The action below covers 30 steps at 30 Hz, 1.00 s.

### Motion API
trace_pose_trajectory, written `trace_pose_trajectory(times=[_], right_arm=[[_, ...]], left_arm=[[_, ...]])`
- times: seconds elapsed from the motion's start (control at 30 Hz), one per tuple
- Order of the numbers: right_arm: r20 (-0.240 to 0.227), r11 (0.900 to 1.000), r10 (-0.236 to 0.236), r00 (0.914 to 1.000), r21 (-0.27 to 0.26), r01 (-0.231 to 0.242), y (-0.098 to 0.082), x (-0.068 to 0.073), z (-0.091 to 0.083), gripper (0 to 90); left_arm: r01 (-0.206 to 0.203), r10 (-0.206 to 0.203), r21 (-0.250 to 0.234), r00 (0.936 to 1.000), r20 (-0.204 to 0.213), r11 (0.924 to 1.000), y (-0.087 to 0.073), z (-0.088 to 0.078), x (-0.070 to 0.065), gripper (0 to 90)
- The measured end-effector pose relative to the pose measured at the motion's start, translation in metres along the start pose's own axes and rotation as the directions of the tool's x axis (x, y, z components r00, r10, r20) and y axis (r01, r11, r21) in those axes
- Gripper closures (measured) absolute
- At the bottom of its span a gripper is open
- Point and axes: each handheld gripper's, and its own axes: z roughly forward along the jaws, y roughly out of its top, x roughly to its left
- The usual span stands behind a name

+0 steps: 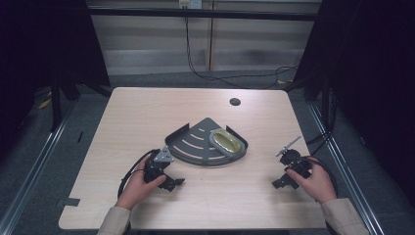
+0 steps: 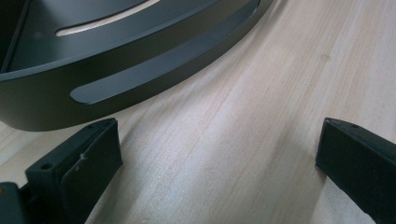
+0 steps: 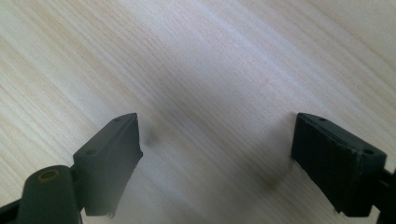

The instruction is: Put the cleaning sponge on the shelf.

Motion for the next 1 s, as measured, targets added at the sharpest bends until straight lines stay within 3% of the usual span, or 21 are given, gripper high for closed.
trace_pose_trajectory(times=[0.37,1.0], right_arm=[[0.054,0.995,-0.06,0.9968,-0.076,0.064,-0.013,0.005,0.003,13.4],[0.067,0.981,-0.061,0.9959,-0.178,0.072,-0.028,0.005,0.005,9.9]], left_arm=[[-0.002,0.002,-0.001,1.0,0.001,1.0,0.0,0.0,0.0,0.0],[-0.003,0.003,0.0,1.0,0.0,1.0,0.0,0.0,0.0,0.0]])
